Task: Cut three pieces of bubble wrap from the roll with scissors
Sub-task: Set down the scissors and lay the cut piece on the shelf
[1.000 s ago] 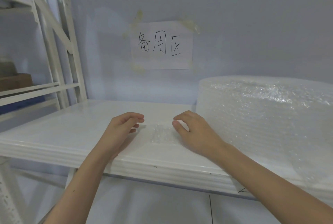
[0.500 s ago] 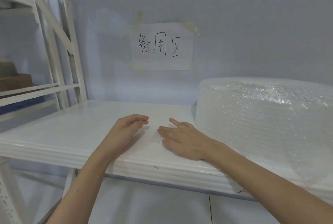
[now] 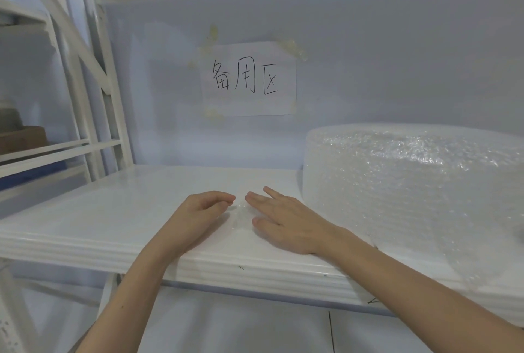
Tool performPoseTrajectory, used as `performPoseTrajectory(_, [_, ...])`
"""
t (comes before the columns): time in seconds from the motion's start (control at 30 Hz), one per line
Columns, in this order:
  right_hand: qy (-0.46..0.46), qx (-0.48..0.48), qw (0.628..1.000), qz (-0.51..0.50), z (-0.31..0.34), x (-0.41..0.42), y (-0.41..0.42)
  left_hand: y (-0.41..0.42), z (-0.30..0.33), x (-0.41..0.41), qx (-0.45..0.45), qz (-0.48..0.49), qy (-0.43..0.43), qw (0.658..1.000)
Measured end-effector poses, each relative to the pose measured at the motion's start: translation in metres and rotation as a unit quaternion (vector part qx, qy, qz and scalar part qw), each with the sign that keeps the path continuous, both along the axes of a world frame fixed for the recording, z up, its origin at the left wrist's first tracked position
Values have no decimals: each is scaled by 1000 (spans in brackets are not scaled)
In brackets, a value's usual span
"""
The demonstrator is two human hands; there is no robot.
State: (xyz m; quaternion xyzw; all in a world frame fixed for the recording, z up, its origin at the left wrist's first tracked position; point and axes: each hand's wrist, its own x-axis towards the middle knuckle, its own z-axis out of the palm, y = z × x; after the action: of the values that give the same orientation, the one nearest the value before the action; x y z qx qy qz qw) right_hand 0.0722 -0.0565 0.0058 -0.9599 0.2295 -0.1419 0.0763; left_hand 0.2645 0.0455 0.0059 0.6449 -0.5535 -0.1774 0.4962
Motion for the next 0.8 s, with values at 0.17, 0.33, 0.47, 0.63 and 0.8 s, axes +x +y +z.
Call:
performPoseTrajectory(0.17, [22, 9, 1000, 2, 1, -1, 1, -1, 0, 0, 9, 4, -23, 1000])
performPoseTrajectory(0.33, [7, 42, 999, 3, 3, -3, 4, -2, 0, 0, 9, 9, -27, 1000])
performPoseTrajectory(0.47, [2, 58, 998, -17, -2, -1, -2, -2, -1, 0, 9, 9, -23, 1000])
performPoseTrajectory(0.63, [29, -11, 999, 11, -1, 1, -1, -3, -1, -1, 10, 13, -27, 1000])
performPoseTrajectory(0.8, [-73, -4, 997, -24, 1, -5, 3, -2, 0, -2, 10, 18, -29, 999])
